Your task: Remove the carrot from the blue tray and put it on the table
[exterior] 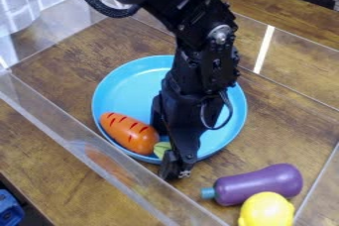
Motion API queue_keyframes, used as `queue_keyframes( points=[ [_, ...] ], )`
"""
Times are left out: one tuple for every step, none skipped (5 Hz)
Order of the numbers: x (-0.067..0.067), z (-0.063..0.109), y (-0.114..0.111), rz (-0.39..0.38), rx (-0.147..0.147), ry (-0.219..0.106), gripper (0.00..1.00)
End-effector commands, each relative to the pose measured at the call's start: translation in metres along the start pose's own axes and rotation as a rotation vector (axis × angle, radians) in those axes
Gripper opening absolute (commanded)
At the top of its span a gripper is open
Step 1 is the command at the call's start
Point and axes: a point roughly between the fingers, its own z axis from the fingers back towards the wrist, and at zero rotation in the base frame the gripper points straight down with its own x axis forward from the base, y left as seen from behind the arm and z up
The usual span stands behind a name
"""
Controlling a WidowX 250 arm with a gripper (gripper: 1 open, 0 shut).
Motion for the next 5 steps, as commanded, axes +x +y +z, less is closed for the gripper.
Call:
queue_keyframes(
  points=[
    [-0.0029, -0.0043, -0.0018, 0.031, -0.002, 0.014, 1.0],
    [-0.0022, -0.0052, -0.0003, 0.03, 0.002, 0.01, 0.0],
    [-0.0001, -0.0043, -0.0004, 0.029, 0.001, -0.001, 0.0],
    [-0.0005, -0.0009, -0.0003, 0.028, 0.001, -0.006, 0.0],
    [-0.0015, 0.0021, -0.0005, 0.027, -0.002, -0.011, 0.0]
  ],
)
